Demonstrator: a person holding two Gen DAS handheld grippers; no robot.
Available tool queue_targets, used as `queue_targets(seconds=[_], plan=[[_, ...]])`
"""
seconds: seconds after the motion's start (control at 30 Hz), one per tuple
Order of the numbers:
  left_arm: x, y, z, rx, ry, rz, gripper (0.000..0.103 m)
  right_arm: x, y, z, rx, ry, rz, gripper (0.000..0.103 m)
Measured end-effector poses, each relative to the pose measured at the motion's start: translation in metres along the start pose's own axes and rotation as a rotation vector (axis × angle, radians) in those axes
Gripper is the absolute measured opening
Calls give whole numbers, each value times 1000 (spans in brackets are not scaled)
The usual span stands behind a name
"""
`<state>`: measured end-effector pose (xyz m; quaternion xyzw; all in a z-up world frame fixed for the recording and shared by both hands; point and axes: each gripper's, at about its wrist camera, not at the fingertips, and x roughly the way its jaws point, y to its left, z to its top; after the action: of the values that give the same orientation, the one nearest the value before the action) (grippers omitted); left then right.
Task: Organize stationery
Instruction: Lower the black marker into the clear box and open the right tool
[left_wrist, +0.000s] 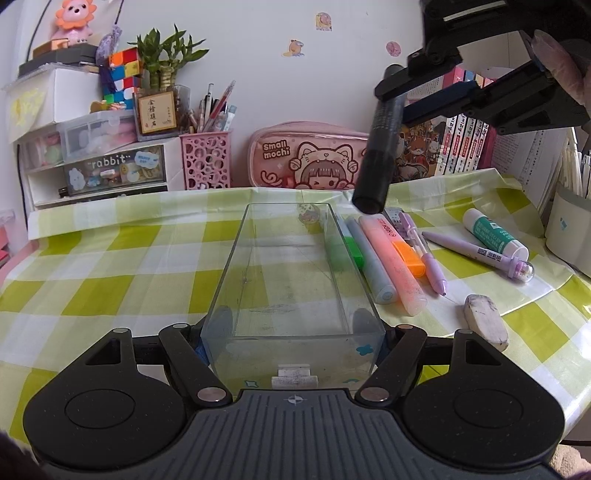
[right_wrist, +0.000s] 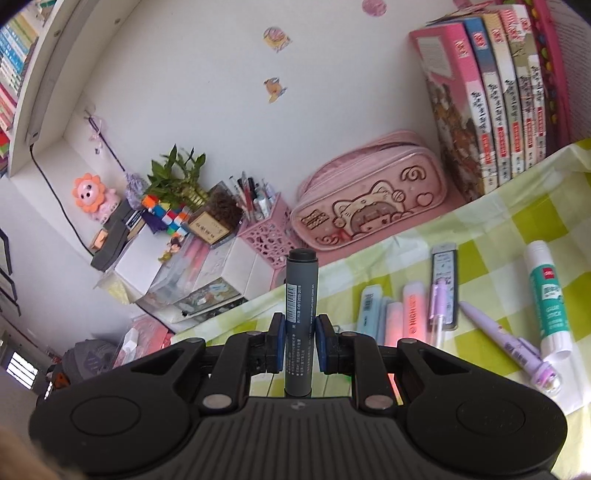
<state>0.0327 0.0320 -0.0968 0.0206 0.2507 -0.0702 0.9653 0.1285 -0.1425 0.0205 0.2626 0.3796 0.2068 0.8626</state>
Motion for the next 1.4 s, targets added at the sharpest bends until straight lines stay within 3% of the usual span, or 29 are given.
queue_targets(seconds=[0.2, 0.53, 1.4], plan=[[0, 0, 0, -1, -1, -1, 73, 36, 12, -10, -44, 108, -18, 21], [0, 0, 0, -3, -1, -1, 73, 78, 10, -22, -22, 205, -41, 21], [-1, -1, 0, 0, -4, 3, 73, 110, 7, -30, 69, 252, -45, 23]])
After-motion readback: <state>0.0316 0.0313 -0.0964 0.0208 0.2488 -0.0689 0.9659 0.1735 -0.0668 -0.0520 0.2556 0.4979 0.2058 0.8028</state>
